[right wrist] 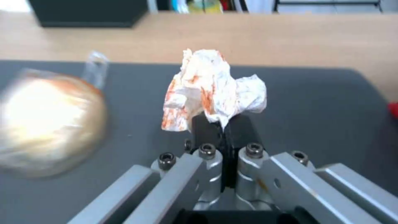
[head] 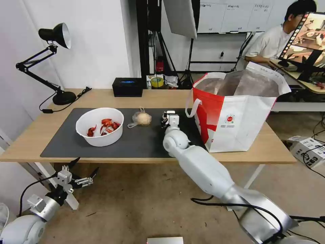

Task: Pick up the trash from the table and place it into the takeout bag.

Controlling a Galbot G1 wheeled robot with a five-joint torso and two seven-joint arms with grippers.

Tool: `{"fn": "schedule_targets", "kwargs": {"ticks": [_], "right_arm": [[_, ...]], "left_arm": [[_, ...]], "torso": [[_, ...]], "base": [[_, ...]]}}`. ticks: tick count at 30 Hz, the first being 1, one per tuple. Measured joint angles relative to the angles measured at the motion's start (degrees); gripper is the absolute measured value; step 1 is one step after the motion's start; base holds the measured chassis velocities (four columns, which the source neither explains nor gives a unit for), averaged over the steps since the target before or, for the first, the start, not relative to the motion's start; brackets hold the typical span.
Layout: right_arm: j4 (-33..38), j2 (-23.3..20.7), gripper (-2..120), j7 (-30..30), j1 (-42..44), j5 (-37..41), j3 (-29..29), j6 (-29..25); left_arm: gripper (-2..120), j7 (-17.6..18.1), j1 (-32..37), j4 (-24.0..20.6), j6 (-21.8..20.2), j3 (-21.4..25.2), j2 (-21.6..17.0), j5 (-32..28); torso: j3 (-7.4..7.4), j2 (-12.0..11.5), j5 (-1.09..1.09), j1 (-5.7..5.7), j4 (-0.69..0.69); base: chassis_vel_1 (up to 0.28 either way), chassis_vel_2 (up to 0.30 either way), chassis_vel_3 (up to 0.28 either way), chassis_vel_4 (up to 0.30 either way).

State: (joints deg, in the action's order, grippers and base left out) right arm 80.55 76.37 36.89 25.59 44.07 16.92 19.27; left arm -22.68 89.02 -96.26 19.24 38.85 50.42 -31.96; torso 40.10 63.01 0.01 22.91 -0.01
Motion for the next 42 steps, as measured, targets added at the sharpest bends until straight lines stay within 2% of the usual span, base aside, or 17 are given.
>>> {"fn": "schedule_targets", "kwargs": {"ticks": [4, 5, 8, 9, 12, 13, 15, 18, 26, 33, 37, 42], "right_arm": [[9.37, -4.18, 0, -1.31, 2.83, -0.12, 0.1, -1.05], [9.37, -4.18, 0, -1.31, 2.83, -0.12, 0.1, -1.05], [14.61, -6.41, 0, -5.05, 4.85, -3.82, -1.19, -7.13], [14.61, -6.41, 0, -5.05, 4.85, -3.82, -1.19, -7.13], [16.5, -7.23, 0, -10.09, 6.06, -8.93, -3.66, -18.44], [16.5, -7.23, 0, -10.09, 6.06, -8.93, -3.66, -18.44], [18.78, -7.9, 0, -11.85, 6.2, -10.43, -5.97, -22.6], [20.5, -8.71, 0, -11.01, 5.09, -10.83, -7.89, -24.09], [21.81, -11.61, 0, -6.7, 2.68, -10.3, -13.7, -24.43], [22.33, -17.0, 0, -5.64, 3.19, -6.75, -18.63, -21.89], [22.59, -19.54, 0, -5.31, 4.56, -5.62, -20.54, -19.75], [24.25, -23.36, 0, -2.18, 7.0, -4.56, -22.37, -11.85]], "left_arm": [[100, 0.09, 0.2, -0.35, 0.03, -0.01, 0.16, 0.08], [100, 0.09, 0.2, -0.35, 0.03, -0.01, 0.16, 0.08], [100, 0.18, 0.34, -0.52, 0.09, 0.04, 0.29, 0.12], [100, 0.18, 0.34, -0.52, 0.09, 0.04, 0.29, 0.12], [100, 0.22, 0.65, -0.83, 0.11, 0.04, 0.3, 0.31], [100, 0.22, 0.65, -0.83, 0.11, 0.04, 0.3, 0.31], [100, 0.27, 0.9, -1.11, 0.11, 0.11, 0.04, 0.38], [100, 0.32, 0.71, -1.11, 0.12, 0.1, -0.17, 0.4], [100, 0.4, 0.33, -0.8, 0.12, -0.38, -0.3, 0.48], [100, 0.41, 0.87, -1.83, 0.12, -0.57, 0.02, 0.8], [100, 0.43, 0.86, -2.15, 0.06, -0.65, -0.05, 0.86], [100, 1.58, 0.67, -2.55, -0.02, -1.27, 0.0, 1.47]], "torso": [[0.0, 0.0, 0.0, 0.0, 0.01], [0.0, 0.0, 0.0, 0.0, 0.01], [0.0, 0.0, 0.0, 0.0, 0.0], [0.0, 0.0, 0.0, 0.0, 0.0], [0.0, 0.0, 0.01, 0.0, 0.0], [0.0, 0.0, 0.01, 0.0, 0.0], [0.0, 0.0, 0.0, 0.0, 0.01], [0.0, 0.0, 0.0, 0.0, 0.01], [0.0, 0.0, 0.0, 0.0, 0.01], [0.0, -0.01, 0.0, 0.0, 0.01], [0.0, -0.01, 0.01, 0.0, 0.01], [0.0, -0.01, 0.01, 0.0, 0.0]], "base": [[0.0, 0.0, 0.0, 0.0], [0.0, 0.0, 0.0, 0.0], [0.0, 0.0, 0.0, 0.0], [0.0, 0.0, 0.0, 0.0], [0.0, 0.0, 0.0, 0.0], [0.0, 0.0, 0.0, 0.0], [0.0, 0.0, 0.0, 0.0], [0.0, 0.0, 0.0, 0.0], [0.0, 0.0, 0.0, 0.0], [0.0, 0.0, 0.0, 0.0], [0.0, 0.0, 0.0, 0.0], [0.0, 0.0, 0.0, 0.0]]}}
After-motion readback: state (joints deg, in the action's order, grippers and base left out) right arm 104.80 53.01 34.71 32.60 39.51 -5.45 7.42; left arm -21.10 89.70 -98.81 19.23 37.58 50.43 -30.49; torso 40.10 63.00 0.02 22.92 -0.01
